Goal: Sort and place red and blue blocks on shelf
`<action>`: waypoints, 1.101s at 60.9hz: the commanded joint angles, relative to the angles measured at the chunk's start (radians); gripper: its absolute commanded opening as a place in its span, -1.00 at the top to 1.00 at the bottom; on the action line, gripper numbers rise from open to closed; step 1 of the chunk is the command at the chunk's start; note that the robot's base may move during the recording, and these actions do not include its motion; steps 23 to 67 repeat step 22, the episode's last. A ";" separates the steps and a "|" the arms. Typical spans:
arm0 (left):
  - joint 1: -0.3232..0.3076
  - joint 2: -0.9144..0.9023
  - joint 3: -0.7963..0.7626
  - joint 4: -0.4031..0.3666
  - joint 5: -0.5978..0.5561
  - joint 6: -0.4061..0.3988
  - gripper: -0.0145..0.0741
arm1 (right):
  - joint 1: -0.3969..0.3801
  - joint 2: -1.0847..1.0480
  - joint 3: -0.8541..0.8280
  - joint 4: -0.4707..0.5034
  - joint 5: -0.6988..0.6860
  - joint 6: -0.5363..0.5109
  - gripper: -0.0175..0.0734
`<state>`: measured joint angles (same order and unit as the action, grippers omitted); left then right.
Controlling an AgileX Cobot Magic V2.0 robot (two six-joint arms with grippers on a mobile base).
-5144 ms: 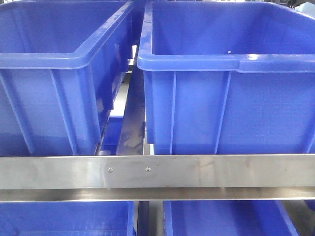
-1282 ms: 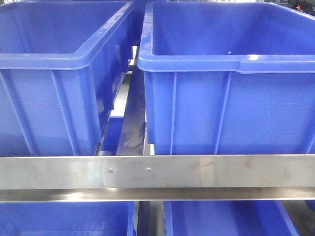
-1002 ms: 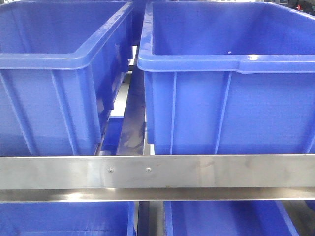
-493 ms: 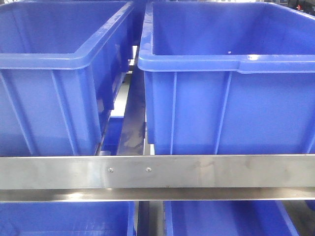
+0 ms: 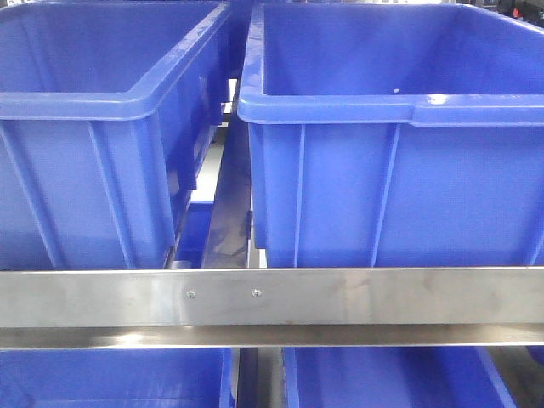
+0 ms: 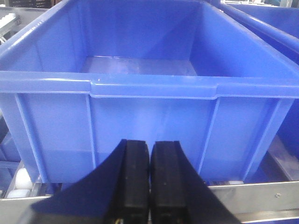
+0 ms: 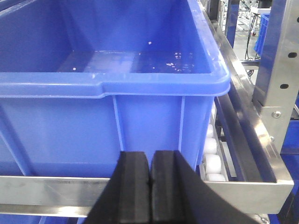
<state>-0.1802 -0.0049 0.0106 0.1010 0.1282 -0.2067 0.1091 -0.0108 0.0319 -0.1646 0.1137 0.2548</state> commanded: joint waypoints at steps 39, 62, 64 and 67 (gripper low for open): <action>0.002 -0.022 0.042 -0.009 -0.094 -0.001 0.38 | -0.002 -0.019 -0.021 -0.004 -0.082 -0.005 0.51; 0.002 -0.022 0.042 -0.009 -0.094 -0.001 0.38 | -0.002 -0.019 -0.021 -0.004 -0.082 -0.005 0.51; 0.002 -0.022 0.042 -0.009 -0.094 -0.001 0.38 | -0.002 -0.019 -0.021 -0.004 -0.082 -0.005 0.51; 0.002 -0.022 0.042 -0.009 -0.094 -0.001 0.38 | -0.002 -0.019 -0.021 -0.004 -0.082 -0.005 0.51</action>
